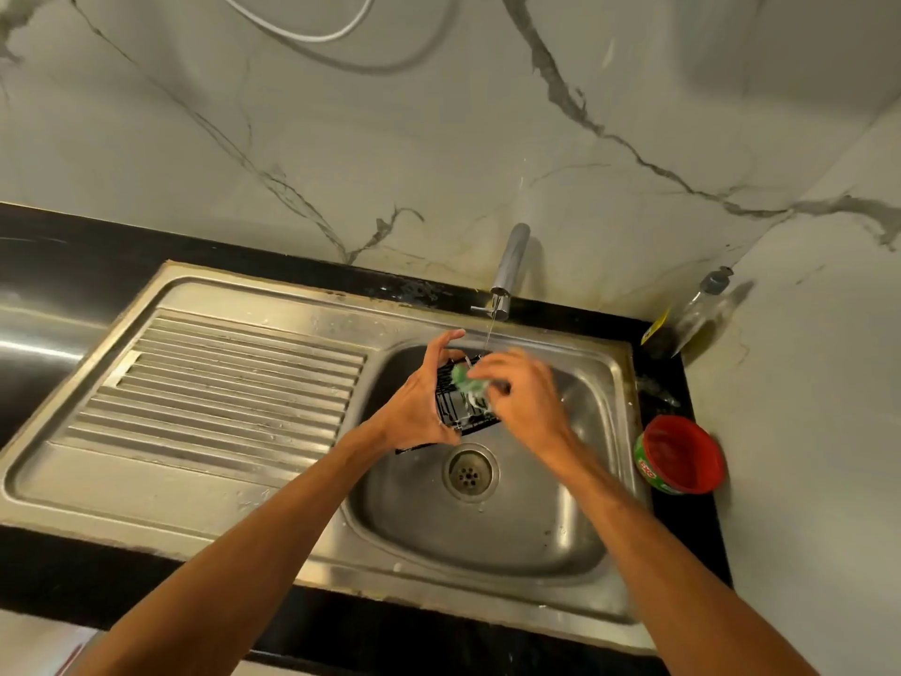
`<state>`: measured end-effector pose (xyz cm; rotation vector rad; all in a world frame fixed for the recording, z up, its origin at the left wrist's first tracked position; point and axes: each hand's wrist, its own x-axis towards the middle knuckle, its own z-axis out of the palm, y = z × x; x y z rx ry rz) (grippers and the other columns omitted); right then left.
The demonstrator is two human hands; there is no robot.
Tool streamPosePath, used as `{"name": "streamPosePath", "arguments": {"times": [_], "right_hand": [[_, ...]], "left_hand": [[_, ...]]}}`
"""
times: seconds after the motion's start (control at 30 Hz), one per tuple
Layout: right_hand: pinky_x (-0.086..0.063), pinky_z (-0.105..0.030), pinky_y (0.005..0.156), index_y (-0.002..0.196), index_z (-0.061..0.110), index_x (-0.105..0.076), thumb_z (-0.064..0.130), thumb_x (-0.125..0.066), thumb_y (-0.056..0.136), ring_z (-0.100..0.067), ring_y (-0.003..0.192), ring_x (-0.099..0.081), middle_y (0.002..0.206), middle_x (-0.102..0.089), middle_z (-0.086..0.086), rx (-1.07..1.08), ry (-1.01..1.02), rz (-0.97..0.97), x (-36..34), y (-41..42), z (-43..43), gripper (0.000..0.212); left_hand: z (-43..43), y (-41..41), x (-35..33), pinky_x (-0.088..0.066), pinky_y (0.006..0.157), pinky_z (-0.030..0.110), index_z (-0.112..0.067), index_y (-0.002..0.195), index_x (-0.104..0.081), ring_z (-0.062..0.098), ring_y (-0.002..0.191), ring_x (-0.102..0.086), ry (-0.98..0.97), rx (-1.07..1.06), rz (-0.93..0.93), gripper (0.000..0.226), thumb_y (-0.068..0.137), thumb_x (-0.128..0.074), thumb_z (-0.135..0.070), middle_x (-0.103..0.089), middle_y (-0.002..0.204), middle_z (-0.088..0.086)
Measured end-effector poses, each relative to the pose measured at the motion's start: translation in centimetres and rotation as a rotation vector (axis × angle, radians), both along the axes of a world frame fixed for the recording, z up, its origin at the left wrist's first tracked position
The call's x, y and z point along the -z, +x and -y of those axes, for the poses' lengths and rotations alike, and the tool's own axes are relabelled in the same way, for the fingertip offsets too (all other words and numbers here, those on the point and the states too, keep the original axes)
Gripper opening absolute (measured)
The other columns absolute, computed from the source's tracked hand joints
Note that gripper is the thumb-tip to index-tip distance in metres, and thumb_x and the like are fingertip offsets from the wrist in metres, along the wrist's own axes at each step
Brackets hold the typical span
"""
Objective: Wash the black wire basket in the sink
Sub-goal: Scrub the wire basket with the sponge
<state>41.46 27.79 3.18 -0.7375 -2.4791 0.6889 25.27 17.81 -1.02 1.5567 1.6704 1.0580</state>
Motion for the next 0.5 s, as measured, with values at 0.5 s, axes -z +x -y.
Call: {"name": "streamPosePath", "arguments": {"times": [0.5], "right_hand": [[-0.057, -0.03, 0.088, 0.104, 0.011, -0.076, -0.009, -0.066, 0.084, -0.014, 0.096, -0.067, 0.108, -0.073, -0.002, 0.251, -0.184, -0.039, -0.1, 1.6, -4.4, 0.029]], "left_hand": [[1.5, -1.4, -0.6, -0.042, 0.115, 0.032, -0.032, 0.153, -0.014, 0.002, 0.139, -0.041, -0.008, -0.061, 0.031, 0.131, 0.054, -0.093, -0.002, -0.039, 0.145, -0.012]]}}
